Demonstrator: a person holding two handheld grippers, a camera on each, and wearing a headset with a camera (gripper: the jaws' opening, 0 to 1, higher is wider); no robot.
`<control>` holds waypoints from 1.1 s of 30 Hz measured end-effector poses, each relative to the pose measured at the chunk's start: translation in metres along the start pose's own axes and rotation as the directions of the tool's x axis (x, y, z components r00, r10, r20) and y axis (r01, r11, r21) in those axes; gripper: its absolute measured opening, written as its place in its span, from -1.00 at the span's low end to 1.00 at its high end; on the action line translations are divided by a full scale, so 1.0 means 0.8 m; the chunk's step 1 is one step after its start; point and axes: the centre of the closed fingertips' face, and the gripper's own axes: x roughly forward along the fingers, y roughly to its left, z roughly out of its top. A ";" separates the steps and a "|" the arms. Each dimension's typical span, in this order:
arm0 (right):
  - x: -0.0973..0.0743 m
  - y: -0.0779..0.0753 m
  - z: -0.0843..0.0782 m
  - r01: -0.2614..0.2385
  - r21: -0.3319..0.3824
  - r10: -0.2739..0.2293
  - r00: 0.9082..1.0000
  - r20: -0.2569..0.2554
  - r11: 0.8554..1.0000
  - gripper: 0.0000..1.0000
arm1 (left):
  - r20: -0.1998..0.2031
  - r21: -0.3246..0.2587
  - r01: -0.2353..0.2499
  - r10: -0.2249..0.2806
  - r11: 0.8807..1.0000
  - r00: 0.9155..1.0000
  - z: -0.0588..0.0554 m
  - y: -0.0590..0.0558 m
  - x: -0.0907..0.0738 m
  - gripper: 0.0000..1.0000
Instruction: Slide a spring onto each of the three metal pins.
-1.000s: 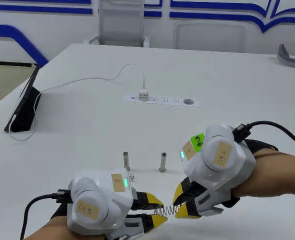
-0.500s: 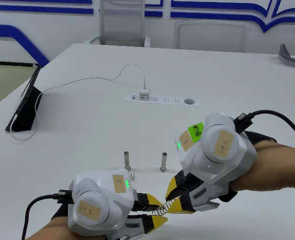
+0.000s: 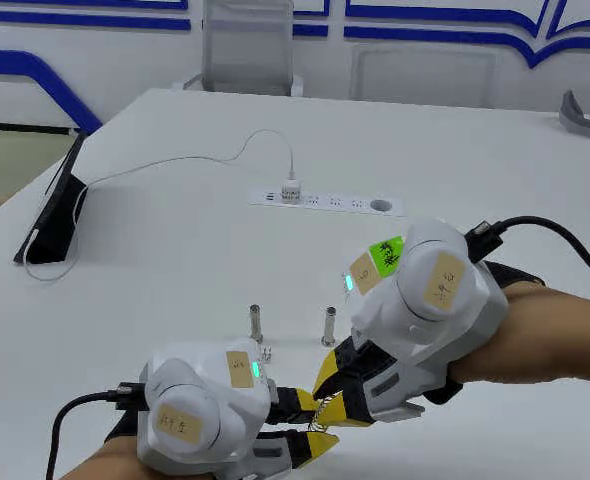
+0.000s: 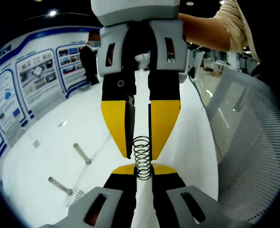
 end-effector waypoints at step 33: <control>0.002 -0.005 -0.009 0.042 0.147 -0.056 0.994 0.089 0.988 -0.75 | 0.044 -0.064 -0.021 0.023 0.998 0.999 0.006 0.002 -0.003 -0.78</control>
